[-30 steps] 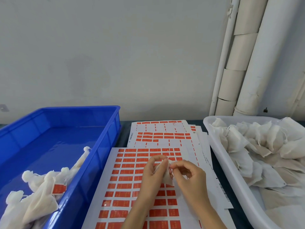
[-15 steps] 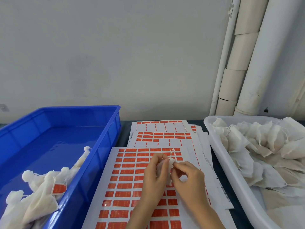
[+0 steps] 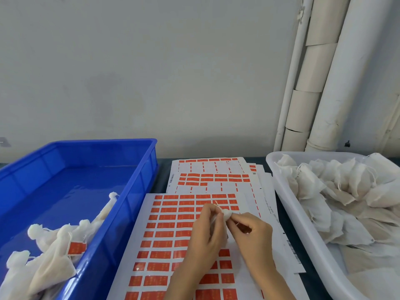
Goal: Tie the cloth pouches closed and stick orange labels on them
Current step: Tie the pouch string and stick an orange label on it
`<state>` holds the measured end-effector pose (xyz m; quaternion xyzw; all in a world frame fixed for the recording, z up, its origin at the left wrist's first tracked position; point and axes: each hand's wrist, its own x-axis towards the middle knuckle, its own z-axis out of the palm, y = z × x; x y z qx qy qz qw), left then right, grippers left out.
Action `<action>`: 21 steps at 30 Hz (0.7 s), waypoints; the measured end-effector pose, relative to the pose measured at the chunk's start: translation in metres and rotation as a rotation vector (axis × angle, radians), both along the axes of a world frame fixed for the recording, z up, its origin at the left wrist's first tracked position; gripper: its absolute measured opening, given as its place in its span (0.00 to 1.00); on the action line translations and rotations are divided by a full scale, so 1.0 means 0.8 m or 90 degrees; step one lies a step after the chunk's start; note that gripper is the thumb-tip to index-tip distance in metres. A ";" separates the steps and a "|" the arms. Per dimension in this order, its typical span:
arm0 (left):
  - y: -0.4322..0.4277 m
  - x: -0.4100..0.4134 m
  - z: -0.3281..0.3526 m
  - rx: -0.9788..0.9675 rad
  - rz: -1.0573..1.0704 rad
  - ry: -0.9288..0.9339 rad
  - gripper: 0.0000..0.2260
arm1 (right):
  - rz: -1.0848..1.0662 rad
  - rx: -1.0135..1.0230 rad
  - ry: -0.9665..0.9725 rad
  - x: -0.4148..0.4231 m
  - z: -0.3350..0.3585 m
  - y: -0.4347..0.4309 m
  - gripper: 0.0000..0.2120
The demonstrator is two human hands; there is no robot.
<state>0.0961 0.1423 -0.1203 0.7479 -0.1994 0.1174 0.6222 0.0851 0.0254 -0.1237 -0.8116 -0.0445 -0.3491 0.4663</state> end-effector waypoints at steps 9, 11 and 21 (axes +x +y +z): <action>0.000 -0.004 0.011 -0.117 -0.008 0.132 0.06 | 0.007 -0.084 -0.192 -0.001 -0.009 -0.002 0.11; 0.002 -0.004 0.013 -0.133 -0.015 0.164 0.06 | 0.018 -0.100 -0.207 0.001 -0.010 -0.003 0.12; 0.011 0.000 0.018 -0.206 -0.078 0.243 0.08 | 0.049 -0.082 -0.202 0.000 -0.007 -0.005 0.10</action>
